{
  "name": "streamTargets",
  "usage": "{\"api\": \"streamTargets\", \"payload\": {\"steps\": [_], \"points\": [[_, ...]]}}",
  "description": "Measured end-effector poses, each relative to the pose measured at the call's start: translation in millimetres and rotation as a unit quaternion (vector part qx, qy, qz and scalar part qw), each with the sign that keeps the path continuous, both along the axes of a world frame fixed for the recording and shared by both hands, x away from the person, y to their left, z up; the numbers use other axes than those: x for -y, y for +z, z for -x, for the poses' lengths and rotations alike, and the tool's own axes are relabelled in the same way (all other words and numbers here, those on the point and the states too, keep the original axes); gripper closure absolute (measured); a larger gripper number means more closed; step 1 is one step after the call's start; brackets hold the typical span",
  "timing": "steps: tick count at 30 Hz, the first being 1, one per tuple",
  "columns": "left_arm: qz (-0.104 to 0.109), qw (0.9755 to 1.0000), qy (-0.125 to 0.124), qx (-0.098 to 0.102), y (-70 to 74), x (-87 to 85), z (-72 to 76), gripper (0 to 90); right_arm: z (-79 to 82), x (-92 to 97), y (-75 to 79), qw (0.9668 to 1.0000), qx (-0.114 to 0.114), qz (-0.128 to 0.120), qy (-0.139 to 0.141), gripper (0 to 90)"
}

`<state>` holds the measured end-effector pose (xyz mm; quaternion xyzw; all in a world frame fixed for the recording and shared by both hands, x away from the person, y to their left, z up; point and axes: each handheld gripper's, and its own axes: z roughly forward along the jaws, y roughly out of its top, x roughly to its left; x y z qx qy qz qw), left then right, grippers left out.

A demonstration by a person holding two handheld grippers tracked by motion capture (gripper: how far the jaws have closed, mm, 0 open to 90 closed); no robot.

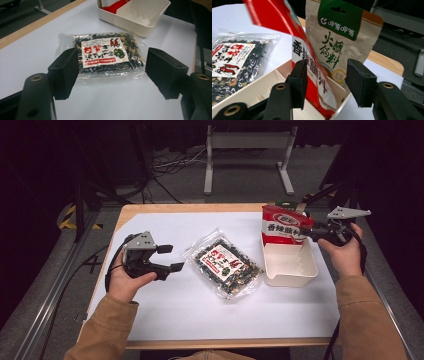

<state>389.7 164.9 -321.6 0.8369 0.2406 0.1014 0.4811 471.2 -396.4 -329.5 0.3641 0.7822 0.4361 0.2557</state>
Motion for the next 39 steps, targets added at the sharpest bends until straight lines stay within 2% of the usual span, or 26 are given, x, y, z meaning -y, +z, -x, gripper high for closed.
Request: {"api": "streamTargets", "payload": {"steps": [5,8,12,15,21,24,28,32,36,39], "points": [[-0.006,0.9999,0.008,0.000,-1.7,1.4,-2.9,26.9,14.3,-1.4,6.9,0.9999,0.005,0.004,-0.015,47.2],[-0.011,0.9999,0.011,0.001,-2.5,2.9,-4.5,26.3,22.8,-1.2,7.3,0.9998,0.001,-0.006,-0.019,46.7],[-0.017,0.9997,0.019,0.001,-4.6,3.3,-5.7,25.5,40.2,-1.2,9.2,0.9995,0.012,-0.023,-0.017,46.7],[-0.018,0.9995,0.026,0.001,-5.8,2.9,-8.1,25.2,52.6,-4.4,11.3,0.9994,0.018,-0.025,-0.013,46.7],[-0.021,0.9991,0.036,-0.003,-9.2,2.3,-11.4,24.1,69.6,-13.8,13.0,0.9993,0.020,-0.030,0.004,46.3],[-0.008,0.9989,0.047,-0.001,-12.5,-0.2,-13.4,23.4,78.8,-20.1,12.9,0.9990,0.024,-0.035,0.016,44.2],[-0.006,0.9986,0.052,-0.001,-14.3,-1.9,-15.4,23.4,84.4,-26.8,12.3,0.9990,0.023,-0.029,0.027,42.7],[0.002,0.9980,0.062,-0.010,-17.3,-4.0,-19.7,23.5,92.4,-38.2,10.2,0.9986,0.025,-0.025,0.041,40.8],[0.004,0.9975,0.068,-0.016,-19.2,-4.4,-23.5,23.4,96.3,-42.7,9.0,0.9981,0.027,-0.031,0.046,40.2],[-0.002,0.9967,0.078,-0.022,-23.0,-3.2,-28.4,23.3,99.2,-48.4,8.9,0.9979,0.023,-0.026,0.055,39.9]]}}
